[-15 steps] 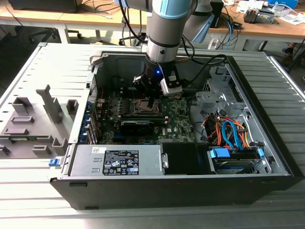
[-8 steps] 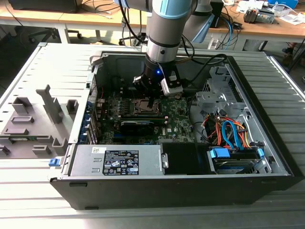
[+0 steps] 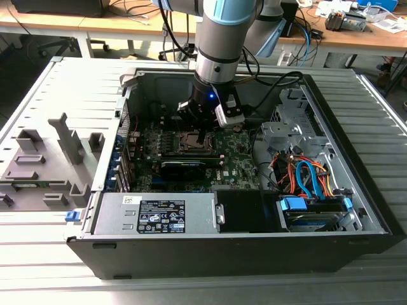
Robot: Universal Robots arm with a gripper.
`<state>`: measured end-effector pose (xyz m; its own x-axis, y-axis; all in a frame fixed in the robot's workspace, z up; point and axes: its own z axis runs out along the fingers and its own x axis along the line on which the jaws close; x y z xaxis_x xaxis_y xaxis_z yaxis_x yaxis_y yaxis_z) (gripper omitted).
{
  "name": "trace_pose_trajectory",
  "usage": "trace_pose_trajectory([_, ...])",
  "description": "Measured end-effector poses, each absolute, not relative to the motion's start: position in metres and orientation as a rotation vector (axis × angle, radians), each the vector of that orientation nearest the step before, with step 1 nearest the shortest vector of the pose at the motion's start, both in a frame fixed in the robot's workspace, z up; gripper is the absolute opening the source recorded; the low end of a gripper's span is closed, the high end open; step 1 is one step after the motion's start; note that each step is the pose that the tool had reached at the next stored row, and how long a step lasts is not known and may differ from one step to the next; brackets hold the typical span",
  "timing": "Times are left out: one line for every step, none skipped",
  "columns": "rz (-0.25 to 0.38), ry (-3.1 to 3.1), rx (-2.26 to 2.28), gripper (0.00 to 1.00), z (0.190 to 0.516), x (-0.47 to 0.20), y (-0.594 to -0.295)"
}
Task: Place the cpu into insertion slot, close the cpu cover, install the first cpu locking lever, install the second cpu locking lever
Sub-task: 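Install the first cpu locking lever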
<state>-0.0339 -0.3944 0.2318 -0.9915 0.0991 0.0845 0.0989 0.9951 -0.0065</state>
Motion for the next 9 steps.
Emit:
trace_pose_trajectory([0.004, -3.053, -0.145, 0.11, 0.2318, -0.0339, -0.3943])
trace_pose_trajectory([0.004, -3.054, -0.141, 0.11, 0.2318, -0.0339, -0.3943])
trace_pose_trajectory([0.004, -3.054, -0.138, 0.11, 0.2318, -0.0339, -0.3943])
trace_pose_trajectory([0.004, -3.054, -0.135, 0.11, 0.2318, -0.0339, -0.3943])
trace_pose_trajectory([0.005, -3.054, -0.128, 0.11, 0.2318, -0.0339, -0.3943])
trace_pose_trajectory([0.005, -3.054, -0.123, 0.11, 0.2318, -0.0339, -0.3943])
trace_pose_trajectory([0.005, -3.055, -0.118, 0.11, 0.2318, -0.0339, -0.3943])
trace_pose_trajectory([0.005, -3.055, -0.107, 0.11, 0.2318, -0.0339, -0.3943])
trace_pose_trajectory([0.006, -3.055, -0.097, 0.11, 0.2318, -0.0339, -0.3944])
